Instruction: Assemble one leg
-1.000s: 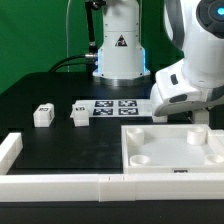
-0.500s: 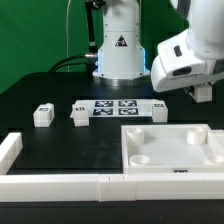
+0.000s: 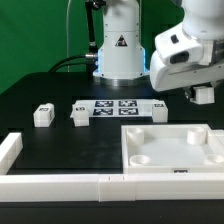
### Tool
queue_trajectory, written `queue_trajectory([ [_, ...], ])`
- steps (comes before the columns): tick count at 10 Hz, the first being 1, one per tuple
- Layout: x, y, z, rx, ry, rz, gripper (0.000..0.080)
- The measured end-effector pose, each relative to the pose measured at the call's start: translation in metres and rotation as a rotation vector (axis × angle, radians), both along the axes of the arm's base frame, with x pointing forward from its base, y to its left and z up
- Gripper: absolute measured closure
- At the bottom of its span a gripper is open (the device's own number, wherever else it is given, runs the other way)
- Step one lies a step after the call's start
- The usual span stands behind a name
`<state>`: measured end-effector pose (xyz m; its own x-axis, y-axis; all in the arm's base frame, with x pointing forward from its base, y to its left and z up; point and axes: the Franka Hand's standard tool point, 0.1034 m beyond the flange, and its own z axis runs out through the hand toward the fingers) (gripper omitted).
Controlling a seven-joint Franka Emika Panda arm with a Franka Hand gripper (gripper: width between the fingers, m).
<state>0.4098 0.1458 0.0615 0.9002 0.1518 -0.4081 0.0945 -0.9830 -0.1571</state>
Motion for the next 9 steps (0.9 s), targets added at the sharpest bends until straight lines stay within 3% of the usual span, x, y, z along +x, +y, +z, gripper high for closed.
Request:
queue_trajectory([
  [1,0.002,-0.005,0.003,0.010,-0.045,0.023,0.0511],
  [3,0.024,-0.013,0.011,0.016,-0.257,0.016,0.0511],
  [4,0.024,-0.017,0.014,0.016,-0.295,0.022,0.0511],
  [7,0.062,-0.028,0.025,0.023,-0.581,0.014,0.0511],
  [9,0.061,-0.039,0.024,0.009,-0.843,0.003,0.0511],
])
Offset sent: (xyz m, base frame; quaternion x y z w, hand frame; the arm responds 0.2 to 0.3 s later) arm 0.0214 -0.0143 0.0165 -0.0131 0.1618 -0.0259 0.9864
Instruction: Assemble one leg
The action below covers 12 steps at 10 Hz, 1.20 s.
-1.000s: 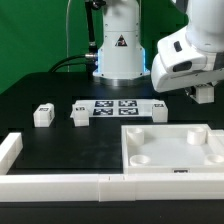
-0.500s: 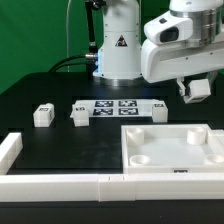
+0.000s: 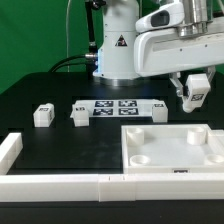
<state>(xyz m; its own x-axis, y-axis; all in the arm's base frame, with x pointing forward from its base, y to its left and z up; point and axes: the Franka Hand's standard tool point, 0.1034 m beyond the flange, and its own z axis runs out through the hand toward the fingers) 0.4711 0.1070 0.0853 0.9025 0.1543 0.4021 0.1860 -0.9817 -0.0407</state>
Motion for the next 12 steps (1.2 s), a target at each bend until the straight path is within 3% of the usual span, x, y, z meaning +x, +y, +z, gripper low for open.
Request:
queue_trajectory([
  [1,-0.004,-0.002,-0.007,-0.004,-0.019,0.002,0.0511],
  [2,0.002,0.000,-0.003,-0.010,0.014,0.028,0.0511],
  [4,0.019,-0.004,0.018,-0.012,0.019,0.032,0.0511],
  [6,0.036,0.004,0.034,-0.003,0.001,0.042,0.0511],
  [10,0.035,0.003,0.031,-0.003,0.007,0.040,0.0511],
  [12,0.057,0.014,0.027,0.013,0.009,0.046,0.0511],
])
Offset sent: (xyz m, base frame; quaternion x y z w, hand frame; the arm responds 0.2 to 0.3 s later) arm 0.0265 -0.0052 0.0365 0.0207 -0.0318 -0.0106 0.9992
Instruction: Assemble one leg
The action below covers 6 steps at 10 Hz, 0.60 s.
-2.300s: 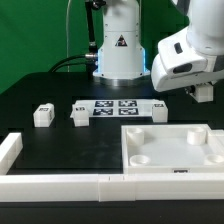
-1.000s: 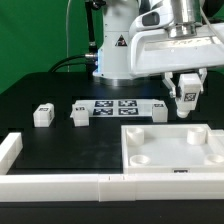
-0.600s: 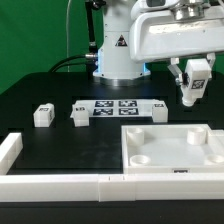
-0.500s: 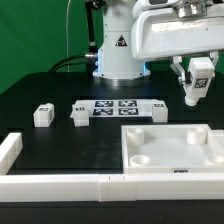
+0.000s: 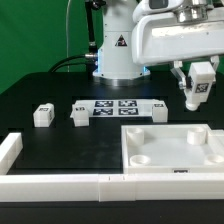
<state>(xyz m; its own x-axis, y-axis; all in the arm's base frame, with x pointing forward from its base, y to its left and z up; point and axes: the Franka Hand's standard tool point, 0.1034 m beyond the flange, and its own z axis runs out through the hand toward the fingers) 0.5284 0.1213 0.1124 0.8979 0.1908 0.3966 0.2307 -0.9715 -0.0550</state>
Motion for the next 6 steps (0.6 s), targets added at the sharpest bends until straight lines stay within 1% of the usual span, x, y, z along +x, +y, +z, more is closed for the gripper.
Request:
queue_trajectory([
  [1,0.015,0.009,0.002,0.011,-0.004,0.006,0.0511],
  [3,0.036,0.015,-0.003,0.025,-0.015,0.003,0.0511],
  [4,0.042,0.020,-0.001,0.029,-0.020,0.007,0.0511],
  [5,0.042,0.019,-0.001,0.029,-0.022,0.006,0.0511],
  [6,0.044,0.016,0.000,0.029,-0.069,-0.004,0.0511],
])
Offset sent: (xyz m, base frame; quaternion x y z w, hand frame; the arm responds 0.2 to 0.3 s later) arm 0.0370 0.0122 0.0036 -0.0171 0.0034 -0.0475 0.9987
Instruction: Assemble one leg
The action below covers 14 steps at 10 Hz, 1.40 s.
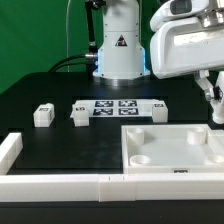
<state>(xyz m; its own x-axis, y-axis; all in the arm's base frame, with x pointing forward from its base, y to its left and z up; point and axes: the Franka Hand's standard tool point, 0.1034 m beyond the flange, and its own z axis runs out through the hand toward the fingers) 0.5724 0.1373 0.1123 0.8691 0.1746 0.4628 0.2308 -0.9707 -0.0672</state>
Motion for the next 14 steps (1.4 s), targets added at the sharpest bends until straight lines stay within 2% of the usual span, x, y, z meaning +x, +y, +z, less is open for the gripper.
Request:
queue_trajectory([
  [2,0.001,-0.004,-0.001,-0.002,-0.043,-0.009,0.0511],
  [3,-0.009,-0.021,-0.019,-0.015,-0.038,-0.024,0.0511],
  [4,-0.007,-0.025,-0.025,-0.013,-0.028,-0.032,0.0511],
  [8,0.033,-0.016,-0.033,0.004,-0.053,-0.026,0.0511],
  [11,0.045,-0.011,-0.034,0.012,-0.065,-0.026,0.0511],
  [14,0.044,-0.012,-0.035,0.012,-0.063,-0.026,0.0511],
])
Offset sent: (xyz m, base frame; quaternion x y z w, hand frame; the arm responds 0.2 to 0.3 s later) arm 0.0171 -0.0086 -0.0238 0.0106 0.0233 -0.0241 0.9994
